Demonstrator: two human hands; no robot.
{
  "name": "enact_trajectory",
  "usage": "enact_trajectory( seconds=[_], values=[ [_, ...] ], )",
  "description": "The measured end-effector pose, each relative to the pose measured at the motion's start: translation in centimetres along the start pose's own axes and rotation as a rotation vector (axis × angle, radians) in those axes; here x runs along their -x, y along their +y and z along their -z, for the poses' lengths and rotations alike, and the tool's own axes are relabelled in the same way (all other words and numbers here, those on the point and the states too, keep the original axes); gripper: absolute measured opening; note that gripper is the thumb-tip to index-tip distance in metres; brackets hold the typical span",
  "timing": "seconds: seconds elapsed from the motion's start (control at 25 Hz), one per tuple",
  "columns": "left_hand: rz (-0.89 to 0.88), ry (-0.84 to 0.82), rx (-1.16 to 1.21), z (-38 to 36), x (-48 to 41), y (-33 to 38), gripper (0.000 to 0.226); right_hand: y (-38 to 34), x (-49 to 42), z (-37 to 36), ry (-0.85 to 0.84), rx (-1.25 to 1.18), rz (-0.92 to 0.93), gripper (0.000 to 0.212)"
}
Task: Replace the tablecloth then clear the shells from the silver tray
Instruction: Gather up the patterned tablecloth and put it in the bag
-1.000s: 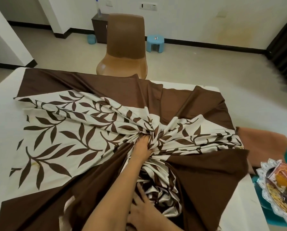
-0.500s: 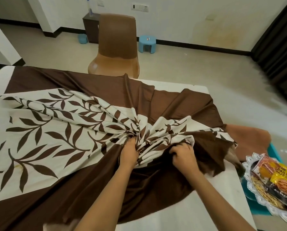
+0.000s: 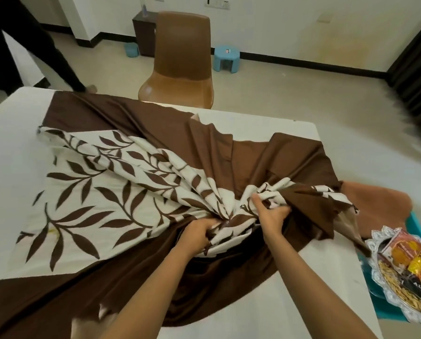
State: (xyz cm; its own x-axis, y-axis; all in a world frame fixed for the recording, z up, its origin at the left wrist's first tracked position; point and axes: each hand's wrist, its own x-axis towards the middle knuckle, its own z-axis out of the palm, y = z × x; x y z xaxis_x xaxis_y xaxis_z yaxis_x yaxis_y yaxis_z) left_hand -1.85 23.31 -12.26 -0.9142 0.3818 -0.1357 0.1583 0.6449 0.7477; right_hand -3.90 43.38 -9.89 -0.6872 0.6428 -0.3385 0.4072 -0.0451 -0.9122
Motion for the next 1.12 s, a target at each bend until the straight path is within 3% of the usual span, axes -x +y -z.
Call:
enact_trajectory(
  seconds=[0.12, 0.16, 0.28, 0.4, 0.48, 0.52, 0.56, 0.64, 0.68, 0.72, 0.8, 0.88, 0.96, 1.04, 1.12],
  values=[
    [-0.084, -0.193, -0.057, -0.4, -0.1, 0.1, 0.02, -1.5, 0.1, -3.3, -0.302, 0.296, 0.086, 0.077],
    [-0.095, -0.257, -0.12, -0.2, -0.3, 0.2, 0.024, -1.4, 0.7, -4.3, -0.433, 0.441, 0.125, 0.072],
    [-0.07, -0.296, -0.14, 0.3, -0.5, -0.2, 0.022, 0.7, 1.6, -6.1, -0.68, 0.772, 0.291, 0.074],
    [0.085, -0.061, 0.166, 1.0, 2.2, 0.3, 0.042, 0.9, 1.5, -6.1, -0.634, 0.838, 0.425, 0.062],
    [0.286, 0.268, 0.227, 1.4, 5.3, 2.3, 0.031, 1.2, 1.1, -6.4, -0.587, 0.8, 0.422, 0.059],
    [0.431, 0.33, 0.279, 1.5, 6.8, 4.0, 0.02, 1.3, 1.2, -6.6, -0.576, 0.786, 0.417, 0.057],
    [0.628, 0.256, 0.44, 1.7, 7.9, 5.8, 0.026, 1.3, 1.5, -6.8, -0.569, 0.778, 0.418, 0.055],
    [1.012, -0.182, 0.986, 1.3, 8.8, 8.1, 0.059, 1.5, 1.8, -6.9, -0.559, 0.784, 0.41, 0.053],
    [1.118, -0.35, 1.233, 0.9, 8.7, 8.4, 0.077, 1.4, 1.8, -6.9, -0.558, 0.779, 0.415, 0.052],
    [1.179, -0.386, 1.426, 0.4, 8.3, 8.1, 0.09, 1.1, 2.0, -6.8, -0.56, 0.768, 0.409, 0.052],
    [1.284, -0.141, 1.67, -0.1, 6.6, 7.1, 0.098, 0.8, 2.1, -6.6, -0.576, 0.737, 0.371, 0.053],
    [1.328, 0.15, 1.624, 0.1, 4.4, 6.6, 0.094, 0.4, 2.5, -6.0, -0.594, 0.71, 0.334, 0.054],
    [1.251, 0.331, 1.343, 0.5, 2.3, 6.1, 0.09, 0.4, 3.6, -4.9, -0.61, 0.694, 0.308, 0.053],
    [1.198, 0.438, 1.101, 1.4, 1.0, 5.7, 0.096, 0.4, 5.2, -3.8, -0.645, 0.694, 0.296, 0.049],
    [1.143, 0.42, 1.009, 2.1, 0.2, 5.7, 0.114, 0.7, 7.2, -2.6, -0.737, 0.666, 0.288, 0.043]
  ],
)
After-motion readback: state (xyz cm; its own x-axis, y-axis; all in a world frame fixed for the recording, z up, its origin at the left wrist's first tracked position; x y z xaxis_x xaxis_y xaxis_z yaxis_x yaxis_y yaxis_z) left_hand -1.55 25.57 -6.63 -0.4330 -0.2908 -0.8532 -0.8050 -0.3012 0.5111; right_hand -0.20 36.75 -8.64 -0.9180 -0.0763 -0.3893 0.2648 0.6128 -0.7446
